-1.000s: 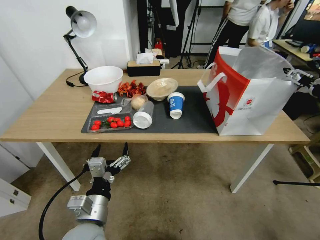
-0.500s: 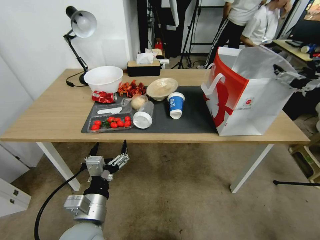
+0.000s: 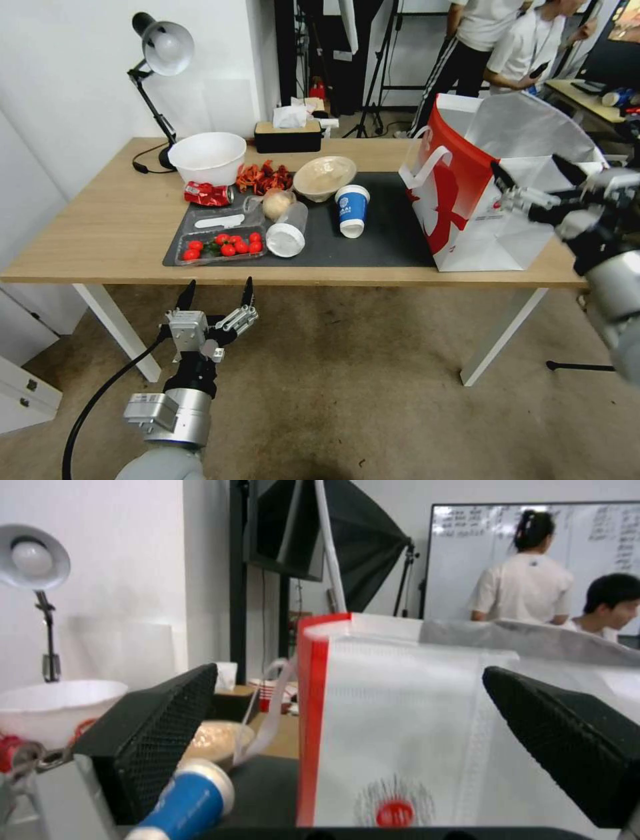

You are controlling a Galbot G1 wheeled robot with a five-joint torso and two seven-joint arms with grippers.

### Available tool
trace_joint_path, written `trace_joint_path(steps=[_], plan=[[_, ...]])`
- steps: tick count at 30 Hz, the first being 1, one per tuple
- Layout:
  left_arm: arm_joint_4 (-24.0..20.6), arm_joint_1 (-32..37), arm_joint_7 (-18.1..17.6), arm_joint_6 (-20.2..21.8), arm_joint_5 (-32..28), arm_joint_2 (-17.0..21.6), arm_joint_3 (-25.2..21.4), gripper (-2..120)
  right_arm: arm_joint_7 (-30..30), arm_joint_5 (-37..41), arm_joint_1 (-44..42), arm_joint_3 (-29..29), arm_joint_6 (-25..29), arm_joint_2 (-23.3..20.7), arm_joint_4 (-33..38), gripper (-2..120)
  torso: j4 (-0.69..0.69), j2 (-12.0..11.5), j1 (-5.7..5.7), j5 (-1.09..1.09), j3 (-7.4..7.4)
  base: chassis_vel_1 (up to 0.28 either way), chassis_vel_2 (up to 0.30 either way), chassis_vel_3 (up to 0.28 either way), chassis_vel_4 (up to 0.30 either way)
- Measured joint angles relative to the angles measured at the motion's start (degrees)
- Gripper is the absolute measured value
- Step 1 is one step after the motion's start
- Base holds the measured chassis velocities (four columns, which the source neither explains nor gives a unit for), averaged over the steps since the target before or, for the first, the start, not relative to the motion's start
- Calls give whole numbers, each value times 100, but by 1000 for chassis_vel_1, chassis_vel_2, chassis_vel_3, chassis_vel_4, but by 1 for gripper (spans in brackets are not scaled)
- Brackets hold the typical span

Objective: Pick up the food delivery bag from the floor and place it on the table.

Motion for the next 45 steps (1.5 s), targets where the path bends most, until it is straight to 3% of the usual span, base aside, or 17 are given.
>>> trace_joint_path(steps=[6,9,18,45], plan=[[26,13,18,-36,51,3,17,100,12,-1090,-665,-84,481,481,80,100,0,0,0,0,0,0,0,0,0],[107,15,30,-104,108,-4,54,100,-13,-1684,-962,-422,870,954,-50,100,0,0,0,0,0,0,0,0,0],[333,5,115,-275,248,14,79,100,-335,-2369,-1007,-1241,1720,1806,-875,100,0,0,0,1,0,0,0,0,0],[859,-52,96,-547,425,-30,77,100,-742,-2242,-618,-1815,1740,2003,-1408,100,0,0,0,1,1,0,0,0,0]])
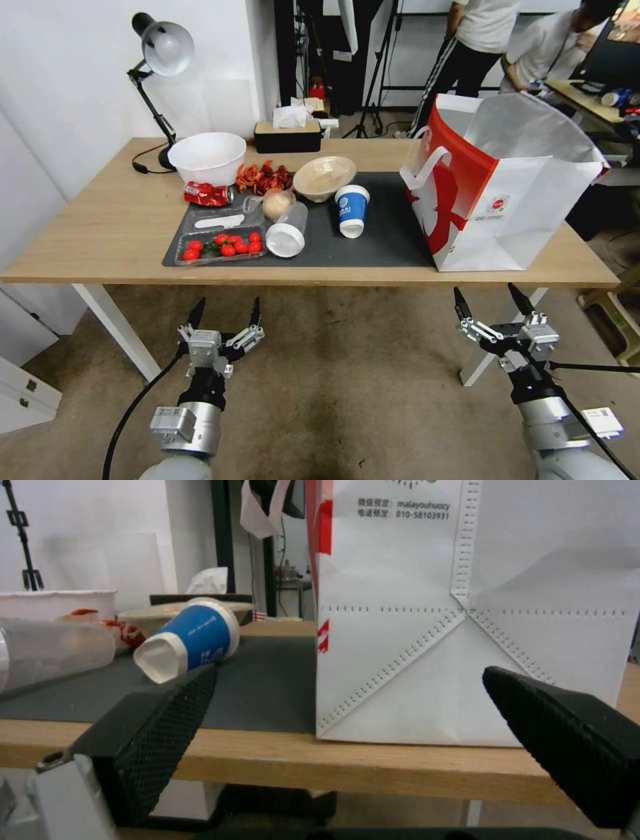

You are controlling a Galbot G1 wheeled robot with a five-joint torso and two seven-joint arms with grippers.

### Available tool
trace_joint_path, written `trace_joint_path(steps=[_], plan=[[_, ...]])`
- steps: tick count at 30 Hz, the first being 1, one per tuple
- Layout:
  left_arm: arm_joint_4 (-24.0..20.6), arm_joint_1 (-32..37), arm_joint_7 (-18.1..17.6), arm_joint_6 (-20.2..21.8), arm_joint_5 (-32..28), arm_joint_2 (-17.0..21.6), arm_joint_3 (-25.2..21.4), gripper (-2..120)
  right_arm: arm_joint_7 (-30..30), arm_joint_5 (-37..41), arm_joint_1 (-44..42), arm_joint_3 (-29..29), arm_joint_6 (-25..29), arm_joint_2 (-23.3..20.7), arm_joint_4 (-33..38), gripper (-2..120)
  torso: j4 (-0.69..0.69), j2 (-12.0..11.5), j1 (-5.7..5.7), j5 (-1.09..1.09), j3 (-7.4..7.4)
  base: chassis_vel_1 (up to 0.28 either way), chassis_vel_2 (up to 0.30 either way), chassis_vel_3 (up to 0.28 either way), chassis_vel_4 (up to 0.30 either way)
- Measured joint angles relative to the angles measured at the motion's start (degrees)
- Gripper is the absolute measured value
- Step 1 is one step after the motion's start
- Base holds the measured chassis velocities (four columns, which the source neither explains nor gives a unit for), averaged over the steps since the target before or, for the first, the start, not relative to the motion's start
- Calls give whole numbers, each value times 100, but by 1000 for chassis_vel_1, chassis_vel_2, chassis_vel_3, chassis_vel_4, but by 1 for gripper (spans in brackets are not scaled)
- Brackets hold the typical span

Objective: Pick up the food delivery bag from the floor and place it on the table.

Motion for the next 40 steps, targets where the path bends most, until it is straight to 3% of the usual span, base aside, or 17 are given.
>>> trace_joint_path(steps=[40], plan=[[-2,-2,-12,0,0,6,-5,100,4,20,1,8,-14,-3,12,100,0,0,0,0,0,0,0,0,0]])
